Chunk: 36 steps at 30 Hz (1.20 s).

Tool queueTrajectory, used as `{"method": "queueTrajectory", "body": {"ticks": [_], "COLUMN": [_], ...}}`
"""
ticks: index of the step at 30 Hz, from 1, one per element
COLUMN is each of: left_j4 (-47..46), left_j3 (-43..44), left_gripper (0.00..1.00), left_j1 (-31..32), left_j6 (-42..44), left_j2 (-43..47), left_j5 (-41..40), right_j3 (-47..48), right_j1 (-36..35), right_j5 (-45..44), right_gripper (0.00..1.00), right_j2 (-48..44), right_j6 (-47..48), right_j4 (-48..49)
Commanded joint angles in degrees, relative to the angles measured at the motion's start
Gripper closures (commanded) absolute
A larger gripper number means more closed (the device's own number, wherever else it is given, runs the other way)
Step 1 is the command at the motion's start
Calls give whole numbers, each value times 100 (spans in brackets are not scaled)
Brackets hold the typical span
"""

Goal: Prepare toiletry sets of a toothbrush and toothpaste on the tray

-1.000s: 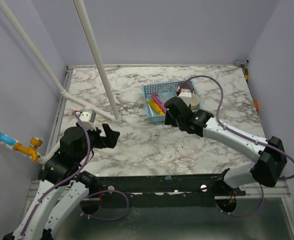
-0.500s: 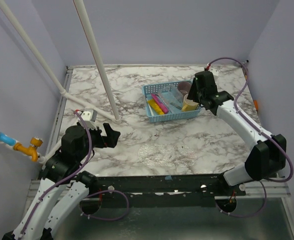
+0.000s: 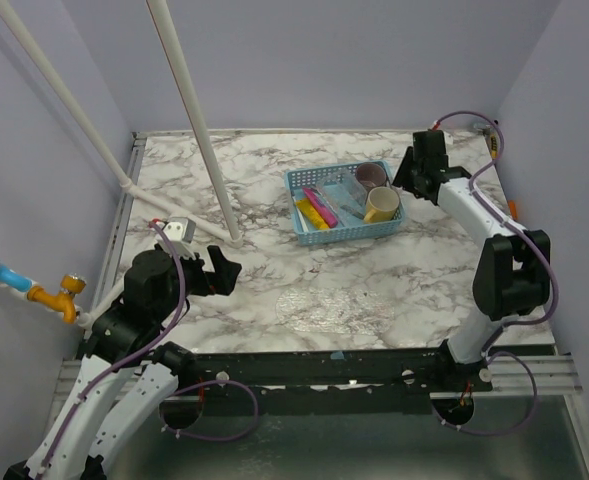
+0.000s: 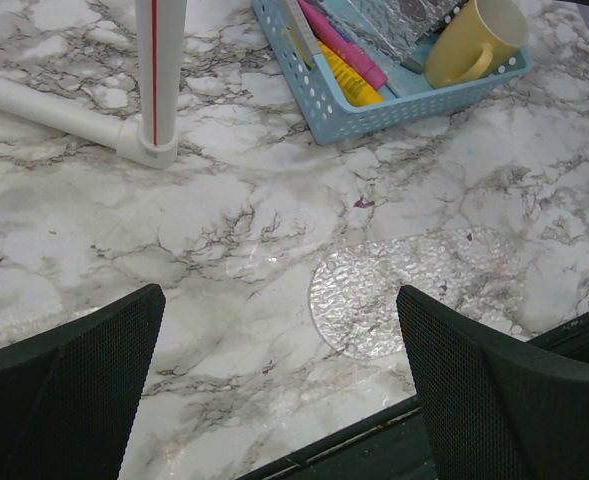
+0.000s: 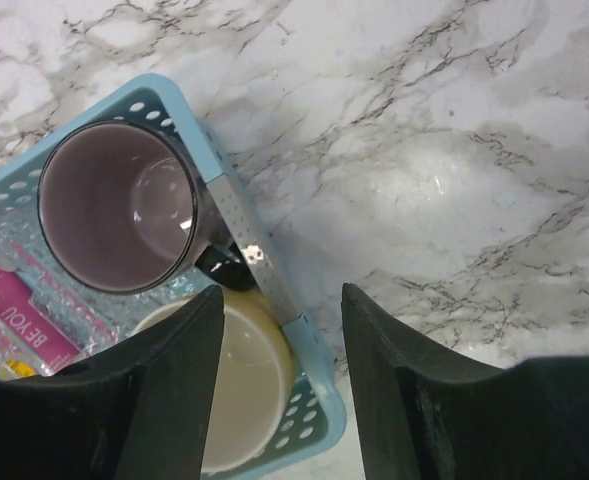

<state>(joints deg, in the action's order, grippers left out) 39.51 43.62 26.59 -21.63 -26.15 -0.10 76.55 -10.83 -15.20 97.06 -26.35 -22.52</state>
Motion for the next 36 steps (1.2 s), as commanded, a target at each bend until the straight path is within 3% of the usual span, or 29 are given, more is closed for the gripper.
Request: {"method": "queueTrajectory", "body": {"ticks": [1,22,33,34,35,36], "left_j4": [13,24,22,-729,-1,22], "left_j3": [-11,-2,-3,-7,-2,-2], "left_gripper": [1,1,1,1,1,1], "left_j1": [-40,-40,-40,-42,-40,-42], "left_j6": [62,67,69,62,65,62], "left_j2": [-69,-83,-32,-30,-21,-14], "left_j5": [-3,-35,-39,-30,-27,-31], "right_j3": [273,580,501,507,505,493], "right_j1": [231,336,336,329,334,330], "right_j5": [487,1225,1476,1476,1476,1644], "right_gripper": [46,46,71,73,77,80], "right_j2": [411,1347,1369,1382,1381,1370], "right_j6": [97,368,420,419,410,403], "right_j4": [329,312,219,171,132,100]}}
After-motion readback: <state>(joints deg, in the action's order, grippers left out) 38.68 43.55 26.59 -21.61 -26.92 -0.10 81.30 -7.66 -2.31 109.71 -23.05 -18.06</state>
